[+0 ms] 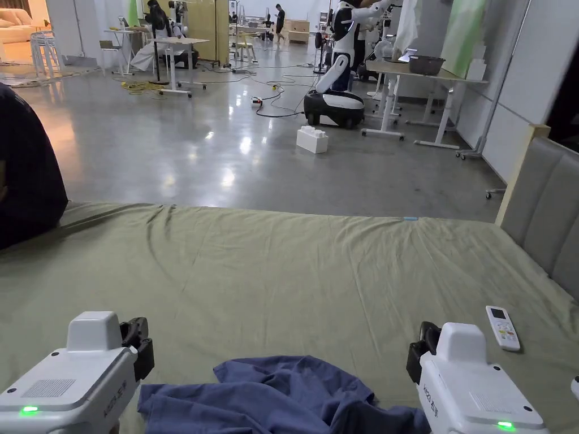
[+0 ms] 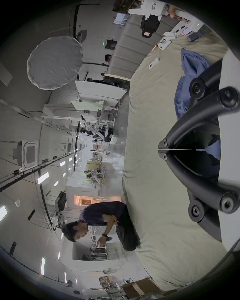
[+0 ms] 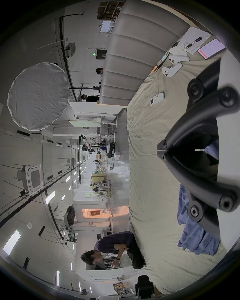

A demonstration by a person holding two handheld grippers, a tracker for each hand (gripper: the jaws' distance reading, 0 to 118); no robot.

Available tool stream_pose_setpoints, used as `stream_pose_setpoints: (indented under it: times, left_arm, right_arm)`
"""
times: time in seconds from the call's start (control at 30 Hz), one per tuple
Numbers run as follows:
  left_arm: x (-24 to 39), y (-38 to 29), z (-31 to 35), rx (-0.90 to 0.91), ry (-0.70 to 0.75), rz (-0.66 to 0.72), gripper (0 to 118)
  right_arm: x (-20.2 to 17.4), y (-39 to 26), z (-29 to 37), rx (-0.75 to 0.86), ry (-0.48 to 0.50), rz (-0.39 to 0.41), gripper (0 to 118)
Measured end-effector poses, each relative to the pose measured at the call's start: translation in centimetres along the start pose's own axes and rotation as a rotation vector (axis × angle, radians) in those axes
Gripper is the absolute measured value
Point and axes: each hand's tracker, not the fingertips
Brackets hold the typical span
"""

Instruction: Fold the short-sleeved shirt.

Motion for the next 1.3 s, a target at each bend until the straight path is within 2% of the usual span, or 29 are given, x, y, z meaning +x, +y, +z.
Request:
stream_pose_setpoints:
  times: [0.23,0.27,0.33,0.37,0.4,0.43,0.6,0.7,0.8,0.83,0.87,0.97,1.0,1.07,1.2,1.23,1.3]
  left_arm:
    - [-2.6,-2.0,-6.6,-0.319,-0.046,0.099,1]
    - [-2.9,-2.4,-7.7,-0.355,-0.048,0.094,5]
    - [-3.8,-3.8,-10.5,-0.427,-0.025,0.054,26]
    - [-4.0,-4.3,-11.5,-0.453,-0.022,0.040,46]
    - [-4.2,-4.7,-12.7,-0.493,-0.012,0.025,59]
    - [-4.5,-5.1,-13.9,-0.521,-0.010,0.030,68]
    - [-5.8,-8.0,-19.1,-0.614,0.008,0.071,75]
    - [-6.3,-9.7,-21.5,-0.668,0.036,0.076,75]
    - [-6.1,-11.9,-23.1,-0.761,0.048,0.004,71]
    - [-5.6,-12.1,-23.0,-0.725,0.045,-0.042,62]
    - [-4.1,-11.9,-21.4,-0.694,0.057,-0.097,47]
    - [-1.9,-12.6,-20.4,-0.653,0.003,-0.219,18]
    - [-1.4,-12.5,-20.1,-0.646,-0.010,-0.264,12]
    - [-0.8,-12.6,-19.7,-0.648,-0.040,-0.297,9]
    - [-1.7,-11.6,-19.4,-0.668,-0.059,-0.211,8]
    - [-2.0,-11.3,-19.1,-0.659,-0.070,-0.179,8]
    - [-2.8,-10.0,-18.2,-0.610,-0.071,-0.129,8]
  right_arm:
    - [0.1,-0.4,-1.2,-0.022,0.010,0.023,0]
    - [0.2,-0.5,-1.3,-0.024,0.009,0.024,0]
    - [0.7,-0.8,-1.8,-0.035,0.002,0.024,0]
    - [0.9,-1.0,-2.0,-0.040,-0.002,0.025,0]
    - [1.1,-1.2,-2.1,-0.045,-0.005,0.025,0]
    - [1.3,-1.4,-2.3,-0.052,-0.010,0.027,0]
    - [2.6,-2.7,-3.6,-0.098,-0.033,0.030,0]
    - [3.2,-3.6,-4.1,-0.122,-0.046,0.032,0]
    - [3.9,-4.4,-4.6,-0.153,-0.059,0.035,0]
    - [4.1,-4.7,-4.8,-0.164,-0.063,0.036,0]
    - [4.3,-4.9,-5.0,-0.174,-0.067,0.037,0]
    - [4.7,-5.6,-5.5,-0.206,-0.076,0.031,0]
    - [4.8,-5.9,-5.8,-0.220,-0.073,0.029,0]
    - [4.9,-6.4,-6.4,-0.255,-0.076,0.033,0]
    - [5.7,-7.2,-7.8,-0.353,-0.042,-0.025,1]
    - [5.9,-7.3,-8.2,-0.386,-0.032,-0.024,9]
    - [6.3,-7.7,-9.6,-0.480,-0.014,-0.002,59]
